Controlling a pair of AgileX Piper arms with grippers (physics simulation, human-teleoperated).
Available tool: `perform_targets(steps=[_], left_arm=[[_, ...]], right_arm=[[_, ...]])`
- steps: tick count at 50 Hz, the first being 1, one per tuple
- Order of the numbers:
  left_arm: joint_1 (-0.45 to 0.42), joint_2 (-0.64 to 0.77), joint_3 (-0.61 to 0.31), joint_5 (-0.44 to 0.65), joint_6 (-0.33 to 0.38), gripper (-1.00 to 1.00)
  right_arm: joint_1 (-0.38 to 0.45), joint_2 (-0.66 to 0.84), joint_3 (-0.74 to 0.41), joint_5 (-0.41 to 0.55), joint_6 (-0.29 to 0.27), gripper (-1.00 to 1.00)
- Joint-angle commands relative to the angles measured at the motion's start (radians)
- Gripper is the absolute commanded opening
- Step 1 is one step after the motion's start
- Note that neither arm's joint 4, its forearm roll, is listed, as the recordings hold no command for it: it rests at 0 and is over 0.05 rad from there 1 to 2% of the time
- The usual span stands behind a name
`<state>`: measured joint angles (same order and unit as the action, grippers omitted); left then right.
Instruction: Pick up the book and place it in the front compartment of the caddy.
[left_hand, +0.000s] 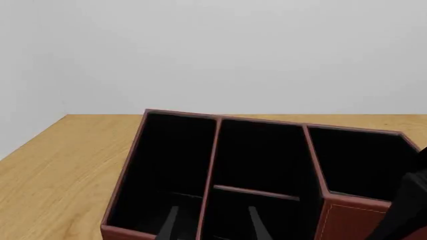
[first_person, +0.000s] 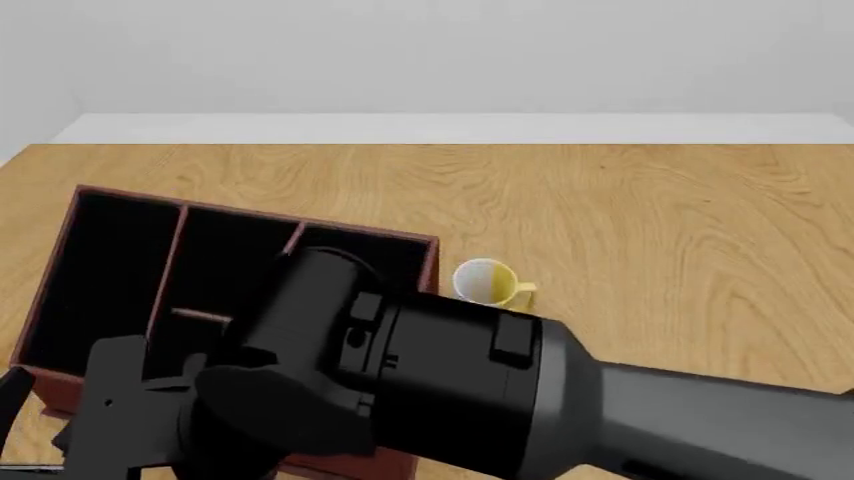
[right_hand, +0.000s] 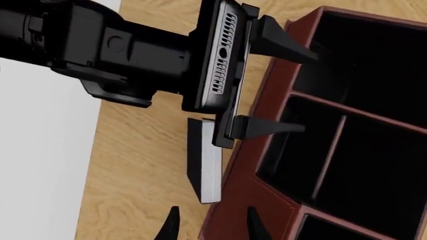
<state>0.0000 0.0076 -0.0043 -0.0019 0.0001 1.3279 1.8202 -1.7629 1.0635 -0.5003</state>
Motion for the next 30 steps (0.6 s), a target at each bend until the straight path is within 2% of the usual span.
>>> perform_targets(steps=[1, 30], left_arm=[[0.0, 0.0, 0.0, 0.0, 0.0, 1.0], [0.0, 0.0, 0.0, 0.0, 0.0, 1.0]], right_arm=[[0.022, -0.004, 0.064, -0.063, 0.022, 1.0], [0.001, 0.04, 0.136, -0.166, 0.052, 1.0]])
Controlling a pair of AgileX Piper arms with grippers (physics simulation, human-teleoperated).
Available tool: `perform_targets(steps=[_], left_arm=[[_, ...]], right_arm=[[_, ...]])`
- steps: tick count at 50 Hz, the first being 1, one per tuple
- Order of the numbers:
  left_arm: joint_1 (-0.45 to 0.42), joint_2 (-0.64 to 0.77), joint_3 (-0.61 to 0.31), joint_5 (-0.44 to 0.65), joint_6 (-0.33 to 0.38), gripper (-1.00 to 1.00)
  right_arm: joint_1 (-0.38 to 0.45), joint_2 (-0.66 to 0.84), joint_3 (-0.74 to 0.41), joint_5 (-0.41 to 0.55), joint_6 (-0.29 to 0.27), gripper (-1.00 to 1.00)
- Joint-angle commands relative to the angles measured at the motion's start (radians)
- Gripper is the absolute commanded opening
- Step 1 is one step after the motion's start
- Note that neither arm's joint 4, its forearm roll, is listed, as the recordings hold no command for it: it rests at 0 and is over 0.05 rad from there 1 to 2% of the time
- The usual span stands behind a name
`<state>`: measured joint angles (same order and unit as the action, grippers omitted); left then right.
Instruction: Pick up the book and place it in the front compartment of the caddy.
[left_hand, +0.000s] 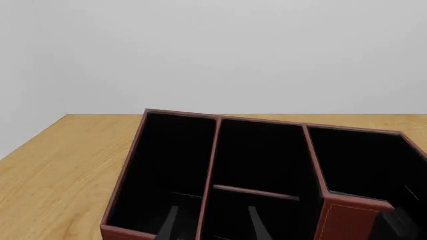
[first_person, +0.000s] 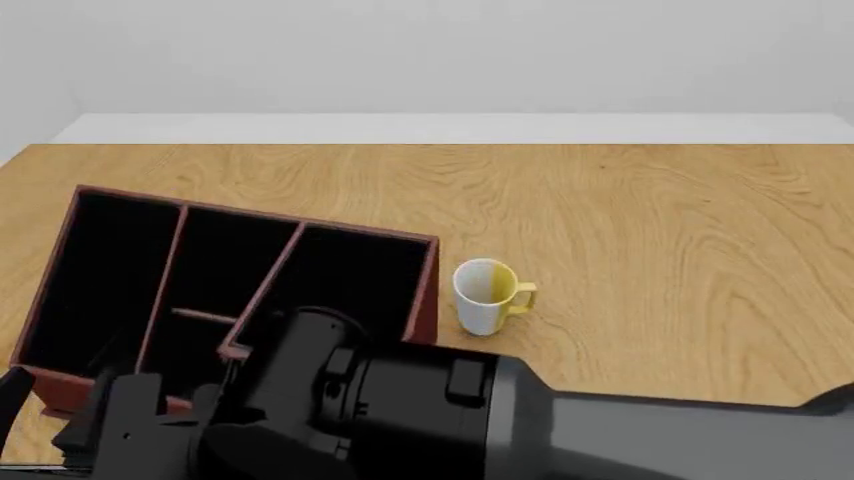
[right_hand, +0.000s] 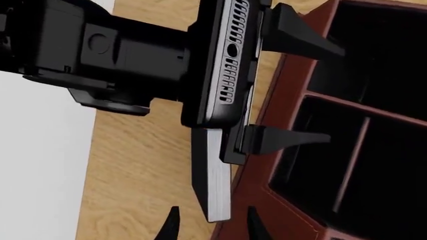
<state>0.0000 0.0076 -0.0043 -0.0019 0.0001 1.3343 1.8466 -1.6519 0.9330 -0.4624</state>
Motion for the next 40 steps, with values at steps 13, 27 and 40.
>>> perform_targets(steps=[13, 27, 40], left_arm=[[0.0, 0.0, 0.0, 0.0, 0.0, 1.0], [0.0, 0.0, 0.0, 0.0, 0.0, 1.0], [0.0, 0.0, 0.0, 0.0, 0.0, 1.0]], right_arm=[[-0.005, 0.027, 0.068, -0.065, 0.03, 1.0], [-0.059, 0.098, 0.037, -0.06, -0.004, 1.0], [-0.07, 0.118, 0.033, -0.052, -0.01, 1.0]])
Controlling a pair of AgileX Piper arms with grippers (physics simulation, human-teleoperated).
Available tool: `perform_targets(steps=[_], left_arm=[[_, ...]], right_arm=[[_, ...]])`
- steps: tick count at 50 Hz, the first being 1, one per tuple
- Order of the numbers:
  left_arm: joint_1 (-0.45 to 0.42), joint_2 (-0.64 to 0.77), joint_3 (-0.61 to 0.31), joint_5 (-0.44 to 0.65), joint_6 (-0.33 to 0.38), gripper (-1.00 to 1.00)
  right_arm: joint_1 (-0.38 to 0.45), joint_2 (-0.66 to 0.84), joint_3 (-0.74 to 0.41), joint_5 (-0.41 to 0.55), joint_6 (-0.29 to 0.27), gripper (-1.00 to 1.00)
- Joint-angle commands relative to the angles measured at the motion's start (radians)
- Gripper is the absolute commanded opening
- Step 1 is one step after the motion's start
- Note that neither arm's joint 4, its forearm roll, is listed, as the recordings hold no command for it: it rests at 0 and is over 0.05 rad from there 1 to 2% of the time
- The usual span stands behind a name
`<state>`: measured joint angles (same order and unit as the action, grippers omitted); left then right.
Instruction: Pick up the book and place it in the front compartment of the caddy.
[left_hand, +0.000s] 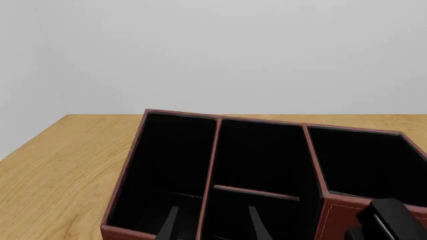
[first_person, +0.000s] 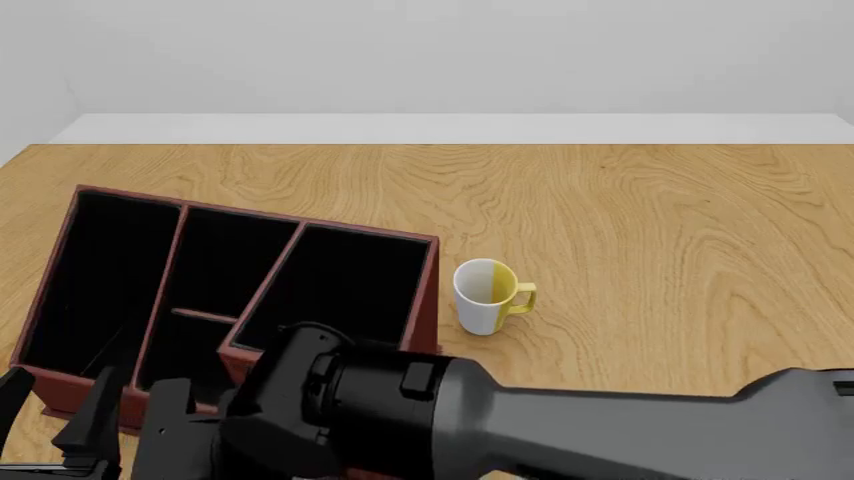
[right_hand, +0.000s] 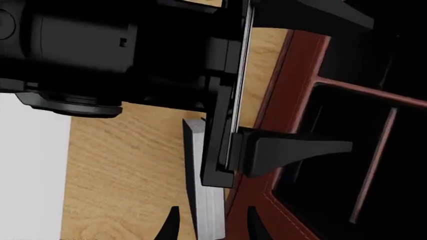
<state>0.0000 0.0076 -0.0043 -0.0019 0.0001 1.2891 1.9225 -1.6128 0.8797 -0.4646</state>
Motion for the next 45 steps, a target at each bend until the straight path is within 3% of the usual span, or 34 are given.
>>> perform_targets(steps=[1, 5, 6, 23, 45], left_arm=[[0.0, 0.0, 0.0, 0.0, 0.0, 1.0], [0.0, 0.0, 0.0, 0.0, 0.0, 1.0], [0.0, 0.0, 0.0, 0.0, 0.0, 1.0], [0.0, 0.0, 0.0, 0.0, 0.0, 1.0], [0.0, 0.0, 0.0, 0.0, 0.0, 1.0]], right_arm=[[-0.023, 0.042, -0.006, 0.003, -0.005, 1.0], [-0.018, 0.041, -0.004, 0.011, 0.004, 1.0], [-0.017, 0.04, -0.003, 0.012, 0.005, -1.0], [-0.003, 0.019, 0.004, 0.019, 0.013, -1.0], [0.073, -0.093, 0.056, 0.042, 0.055, -1.0]])
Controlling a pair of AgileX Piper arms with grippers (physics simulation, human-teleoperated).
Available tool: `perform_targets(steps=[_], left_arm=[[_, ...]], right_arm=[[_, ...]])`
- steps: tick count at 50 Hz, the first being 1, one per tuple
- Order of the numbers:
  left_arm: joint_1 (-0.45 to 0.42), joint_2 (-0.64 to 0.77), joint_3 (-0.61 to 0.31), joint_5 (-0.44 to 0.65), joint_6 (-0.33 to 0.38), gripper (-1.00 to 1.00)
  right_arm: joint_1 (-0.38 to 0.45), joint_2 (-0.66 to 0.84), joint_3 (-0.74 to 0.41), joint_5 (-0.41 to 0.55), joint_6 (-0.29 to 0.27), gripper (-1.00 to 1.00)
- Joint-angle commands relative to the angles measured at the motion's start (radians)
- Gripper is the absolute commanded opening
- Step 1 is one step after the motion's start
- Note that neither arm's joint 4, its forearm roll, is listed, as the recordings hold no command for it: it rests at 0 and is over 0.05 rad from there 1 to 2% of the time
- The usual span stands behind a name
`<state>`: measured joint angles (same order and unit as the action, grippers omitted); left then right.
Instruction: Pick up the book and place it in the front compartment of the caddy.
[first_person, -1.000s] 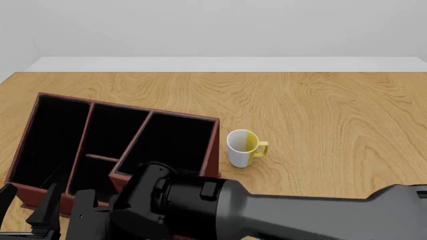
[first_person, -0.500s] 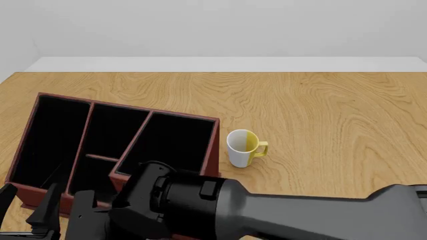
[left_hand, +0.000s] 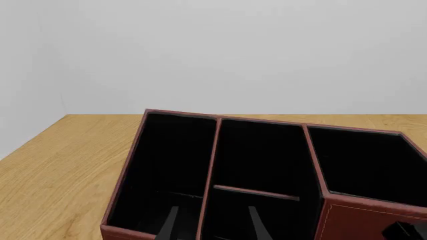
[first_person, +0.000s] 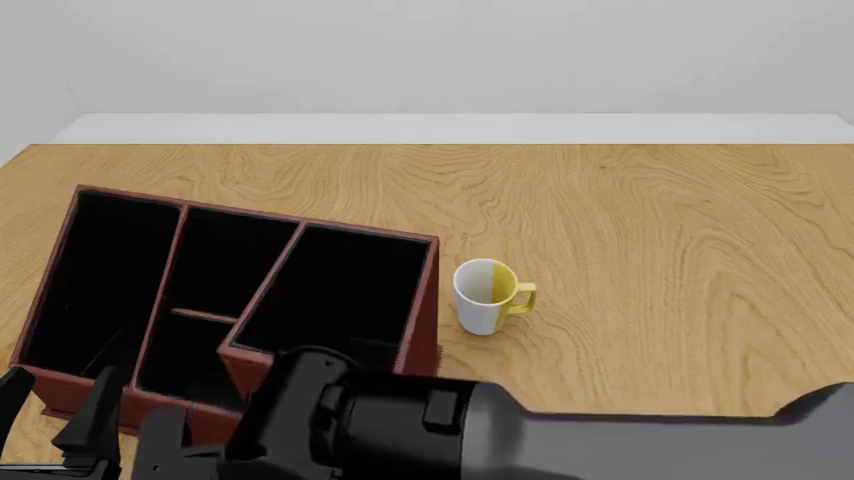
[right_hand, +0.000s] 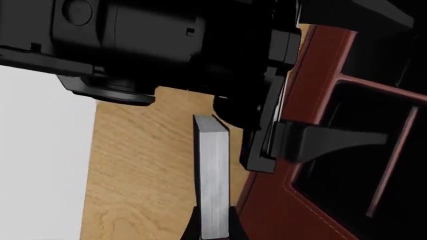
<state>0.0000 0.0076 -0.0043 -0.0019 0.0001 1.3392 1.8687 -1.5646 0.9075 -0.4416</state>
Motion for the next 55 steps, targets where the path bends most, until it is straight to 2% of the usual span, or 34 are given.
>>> perform_targets(steps=[1, 27, 49, 55], left_arm=[[0.0, 0.0, 0.0, 0.0, 0.0, 1.0], [0.0, 0.0, 0.0, 0.0, 0.0, 1.0], [0.0, 0.0, 0.0, 0.0, 0.0, 1.0], [0.0, 0.0, 0.0, 0.0, 0.0, 1.0]], right_arm=[[0.022, -0.039, 0.004, 0.018, 0.03, -1.0], [0.029, -0.114, -0.011, 0.092, 0.02, -1.0], [0.064, -0.214, 0.007, 0.129, 0.048, -1.0], [0.051, -0.23, 0.004, 0.137, 0.047, -1.0]])
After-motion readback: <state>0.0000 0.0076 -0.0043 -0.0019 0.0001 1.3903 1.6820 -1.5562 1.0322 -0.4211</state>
